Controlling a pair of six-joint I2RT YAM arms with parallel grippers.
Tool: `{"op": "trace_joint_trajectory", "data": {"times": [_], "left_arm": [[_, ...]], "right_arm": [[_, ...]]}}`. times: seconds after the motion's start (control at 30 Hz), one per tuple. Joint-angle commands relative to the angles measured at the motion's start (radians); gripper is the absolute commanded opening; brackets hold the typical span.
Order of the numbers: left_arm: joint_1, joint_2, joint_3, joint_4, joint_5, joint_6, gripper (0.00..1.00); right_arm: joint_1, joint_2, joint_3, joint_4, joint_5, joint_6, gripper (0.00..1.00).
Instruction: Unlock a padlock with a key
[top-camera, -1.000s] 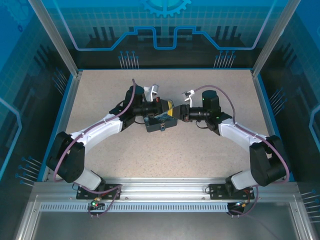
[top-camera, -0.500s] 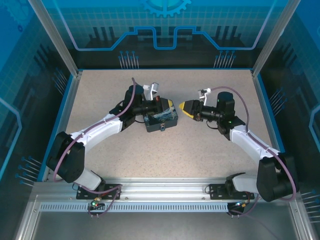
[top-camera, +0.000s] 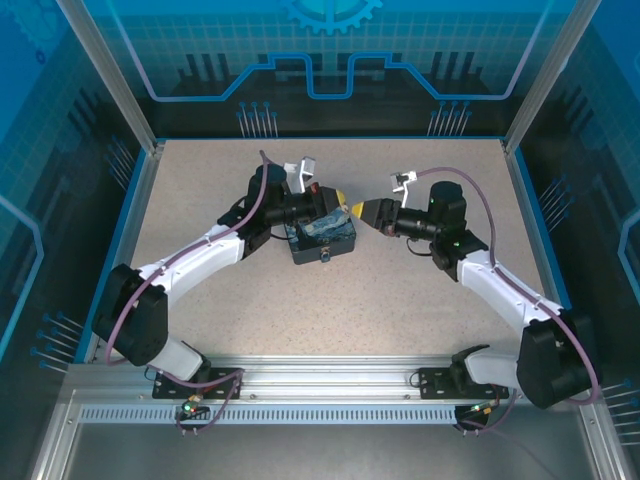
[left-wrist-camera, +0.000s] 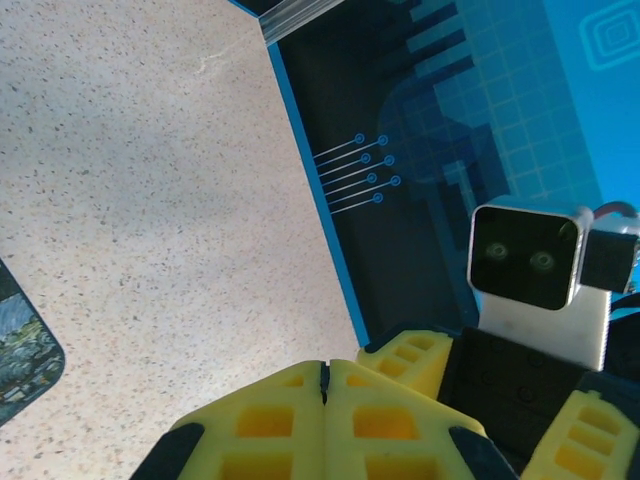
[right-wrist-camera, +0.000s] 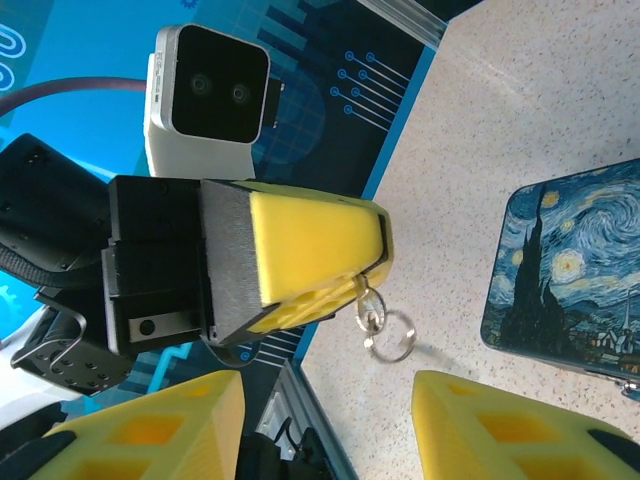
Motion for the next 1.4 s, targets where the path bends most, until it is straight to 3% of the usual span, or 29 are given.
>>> {"op": "trace_joint_trajectory", "data": {"times": [0.0,0.63,0.9,1.1,1.2,1.23,1.3,1.37], "left_arm": [[-0.004,-0.002,-0.021,0.071,-0.024,-0.087,0.00],[-0.019,0.011,-0.024,0.073,-0.046,-0.103,0.00],[-0.024,0.018,-0.024,0.063,-0.053,-0.090,0.00],[-0.028,0.027,-0.024,0.053,-0.057,-0.088,0.00],[-0.028,0.028,-0.013,0.026,-0.061,-0.089,0.00],[-0.028,0.024,-0.004,0.001,-0.069,-0.087,0.08],[-0.018,0.011,0.037,-0.131,-0.109,-0.072,0.35],[0.004,-0.007,0.082,-0.253,-0.130,-0.062,0.48]], "right_arm": [[0.015,0.027,0.038,0.050,0.018,-0.032,0.47],[0.035,0.144,0.079,0.095,-0.001,-0.016,0.29],[0.042,0.161,0.111,0.100,-0.020,-0.013,0.18],[0.044,0.162,0.118,0.078,-0.030,-0.027,0.00],[0.045,0.155,0.130,0.011,-0.016,-0.067,0.00],[0.045,0.150,0.138,-0.029,-0.004,-0.093,0.00],[0.045,0.135,0.160,-0.160,0.039,-0.178,0.00],[0.049,0.116,0.192,-0.294,0.104,-0.287,0.00]]}}
